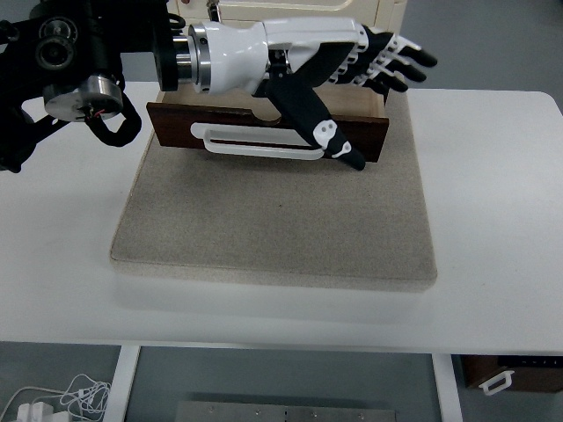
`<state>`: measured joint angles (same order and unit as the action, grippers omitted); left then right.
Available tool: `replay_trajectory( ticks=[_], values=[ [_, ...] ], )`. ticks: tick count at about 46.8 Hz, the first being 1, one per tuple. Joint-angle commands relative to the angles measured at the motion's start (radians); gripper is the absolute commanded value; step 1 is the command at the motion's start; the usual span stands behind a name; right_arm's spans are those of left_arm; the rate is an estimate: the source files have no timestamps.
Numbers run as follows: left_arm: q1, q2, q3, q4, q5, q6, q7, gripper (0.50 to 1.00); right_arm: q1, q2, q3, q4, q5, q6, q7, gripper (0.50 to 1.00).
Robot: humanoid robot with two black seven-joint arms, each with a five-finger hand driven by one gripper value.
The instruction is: Close the drawer under the combination cabinet
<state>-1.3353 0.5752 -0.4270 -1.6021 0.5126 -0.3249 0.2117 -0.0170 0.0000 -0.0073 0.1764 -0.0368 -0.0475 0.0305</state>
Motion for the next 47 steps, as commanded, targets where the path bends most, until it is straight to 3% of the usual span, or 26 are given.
replay_trajectory(
  ticks=[1,9,19,36,47],
  values=[
    [-0.004,-0.001,0.016,-0.010,0.000,-0.028,0.047,0.992,0.000,0.000,0.000,0.000,0.000,0.000,0.000,0.952],
    [-0.030,-0.002,0.079,-0.012,0.001,-0.098,0.098,0.994,0.000,0.000,0.000,0.000,0.000,0.000,0.000,0.952],
    [-0.036,0.003,0.158,-0.012,0.003,-0.161,0.204,0.994,0.000,0.000,0.000,0.000,0.000,0.000,0.000,0.952],
    [-0.041,0.023,0.215,-0.006,0.004,-0.209,0.354,0.996,0.000,0.000,0.000,0.000,0.000,0.000,0.000,0.952],
    [-0.042,0.028,0.235,0.022,0.004,-0.240,0.386,0.996,0.000,0.000,0.000,0.000,0.000,0.000,0.000,0.952]
  ],
)
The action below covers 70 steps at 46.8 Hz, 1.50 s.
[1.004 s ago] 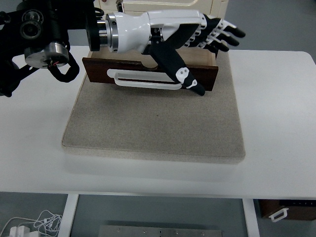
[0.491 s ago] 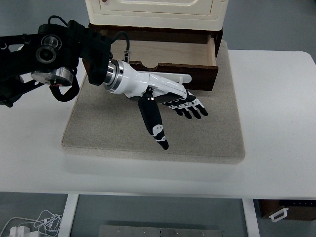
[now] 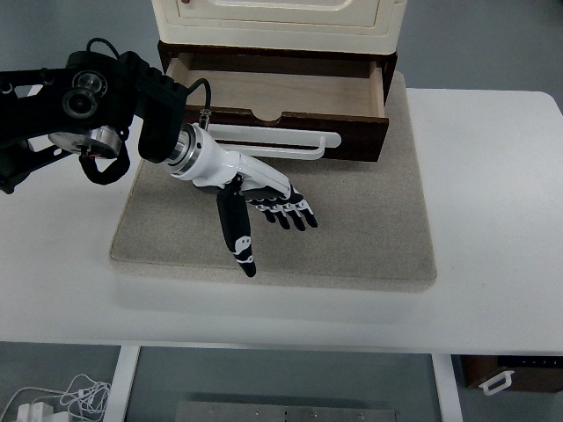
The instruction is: Close the drawer under the combination cabinet
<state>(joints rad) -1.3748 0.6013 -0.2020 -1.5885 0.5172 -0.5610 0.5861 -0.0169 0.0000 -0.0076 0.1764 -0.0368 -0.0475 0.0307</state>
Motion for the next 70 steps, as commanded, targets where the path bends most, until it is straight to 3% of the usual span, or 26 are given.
replay_trajectory(
  ticks=[1,28,70],
  values=[
    [-0.004,0.005,0.010,0.015,0.000,-0.003,0.017,0.996,0.000,0.000,0.001,0.000,0.000,0.000,0.000,0.952],
    [-0.010,-0.002,0.013,0.143,0.014,-0.022,0.025,0.996,0.000,0.000,0.000,0.000,0.000,0.000,0.000,0.952],
    [-0.017,-0.015,0.001,0.239,0.058,-0.020,0.025,0.996,0.000,0.000,0.001,0.000,0.000,0.000,0.000,0.952]
  ],
)
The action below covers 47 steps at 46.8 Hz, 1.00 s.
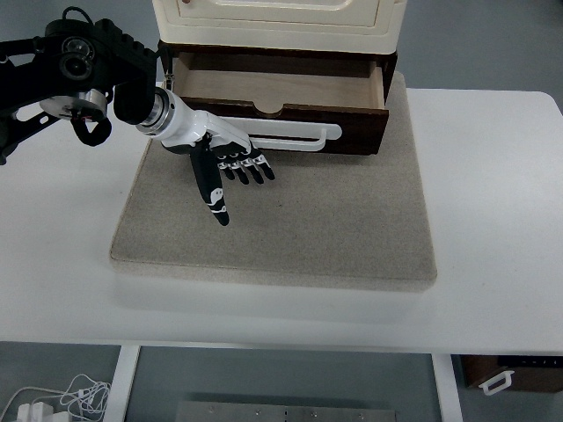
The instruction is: Close the drawer under the combination cabinet
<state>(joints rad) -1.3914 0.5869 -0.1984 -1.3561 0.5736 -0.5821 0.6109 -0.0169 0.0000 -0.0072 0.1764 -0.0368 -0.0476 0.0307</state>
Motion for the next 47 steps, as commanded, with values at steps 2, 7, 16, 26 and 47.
replay_trajectory(
  ticks=[2,7,16,26,47],
  values=[
    [0.000,-0.002,-0.004,0.011,0.002,0.001,0.000,0.996,0.000,0.000,0.001,0.000,0.000,0.000,0.000,0.952],
    [0.000,-0.018,-0.006,0.026,0.005,0.001,0.000,0.996,0.000,0.000,0.001,0.000,0.000,0.000,0.000,0.952],
    [0.000,-0.030,-0.007,0.046,0.025,0.001,0.000,0.996,0.000,0.000,0.000,0.000,0.000,0.000,0.000,0.952],
    [-0.001,-0.062,-0.009,0.080,0.049,0.002,0.000,0.996,0.000,0.000,0.001,0.000,0.000,0.000,0.000,0.952],
    [0.002,-0.116,-0.045,0.172,0.094,0.002,0.000,0.996,0.000,0.000,0.000,0.000,0.000,0.000,0.000,0.952]
  ],
)
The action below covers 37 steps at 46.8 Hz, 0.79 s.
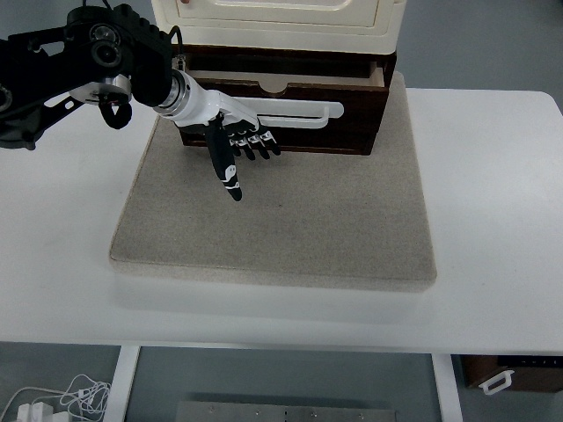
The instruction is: Close the drawer under the combination cabinet
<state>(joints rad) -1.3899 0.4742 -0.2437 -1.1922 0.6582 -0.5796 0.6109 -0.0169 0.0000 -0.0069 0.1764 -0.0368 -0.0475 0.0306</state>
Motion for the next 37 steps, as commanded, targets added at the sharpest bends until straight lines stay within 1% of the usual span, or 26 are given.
replay_trajectory(
  ticks=[1,9,30,37],
  values=[
    [0.000,-0.003,-0.002,0.013,0.014,0.000,0.000,0.996,0.000,0.000,-0.001,0.000,0.000,0.000,0.000,0.952],
    [0.002,-0.022,-0.003,0.039,0.032,0.003,0.000,0.996,0.000,0.000,-0.001,0.000,0.000,0.000,0.000,0.952],
    [0.009,-0.040,-0.017,0.098,0.038,0.017,-0.003,0.994,0.000,0.000,-0.001,0.000,0.000,0.000,0.000,0.952],
    [0.011,-0.051,-0.023,0.114,0.038,0.034,-0.003,0.994,0.000,0.000,-0.001,0.000,0.000,0.000,0.000,0.952]
  ],
)
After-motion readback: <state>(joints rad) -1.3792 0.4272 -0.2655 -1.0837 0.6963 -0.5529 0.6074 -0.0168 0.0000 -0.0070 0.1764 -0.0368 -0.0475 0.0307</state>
